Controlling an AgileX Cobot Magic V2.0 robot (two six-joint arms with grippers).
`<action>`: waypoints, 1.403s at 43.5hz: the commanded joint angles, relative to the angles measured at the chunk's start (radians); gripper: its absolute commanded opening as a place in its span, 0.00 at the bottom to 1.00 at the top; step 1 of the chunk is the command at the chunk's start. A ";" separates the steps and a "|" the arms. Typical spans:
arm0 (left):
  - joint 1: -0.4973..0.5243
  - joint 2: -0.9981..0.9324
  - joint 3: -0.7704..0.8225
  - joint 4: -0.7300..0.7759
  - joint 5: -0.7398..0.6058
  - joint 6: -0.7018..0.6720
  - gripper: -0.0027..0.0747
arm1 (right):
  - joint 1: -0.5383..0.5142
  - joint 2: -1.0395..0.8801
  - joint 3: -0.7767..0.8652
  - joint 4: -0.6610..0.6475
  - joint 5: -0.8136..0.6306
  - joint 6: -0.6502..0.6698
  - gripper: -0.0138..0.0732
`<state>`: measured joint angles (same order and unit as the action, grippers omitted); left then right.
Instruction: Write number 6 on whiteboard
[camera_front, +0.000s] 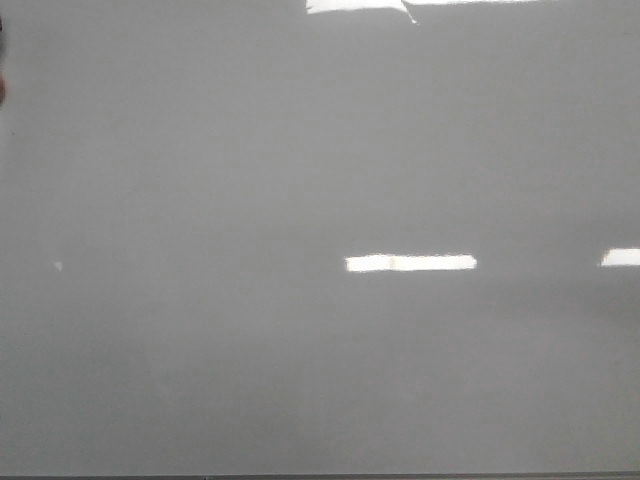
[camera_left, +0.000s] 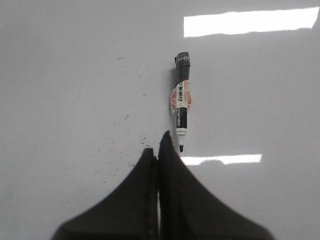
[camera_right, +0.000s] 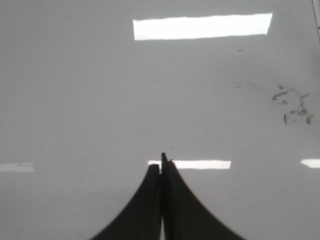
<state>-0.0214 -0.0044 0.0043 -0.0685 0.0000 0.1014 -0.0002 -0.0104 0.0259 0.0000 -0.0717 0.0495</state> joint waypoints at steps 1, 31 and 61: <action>-0.001 -0.015 0.006 -0.009 -0.076 -0.001 0.01 | 0.000 -0.019 -0.004 0.000 -0.100 -0.002 0.02; -0.003 0.109 -0.497 -0.015 0.175 -0.003 0.01 | 0.000 0.179 -0.559 0.000 0.355 -0.011 0.02; -0.003 0.493 -0.780 -0.018 0.553 -0.003 0.01 | 0.000 0.647 -0.849 0.000 0.771 -0.012 0.02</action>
<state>-0.0214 0.4555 -0.7601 -0.0748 0.6132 0.1014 -0.0002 0.5958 -0.7891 0.0000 0.7554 0.0476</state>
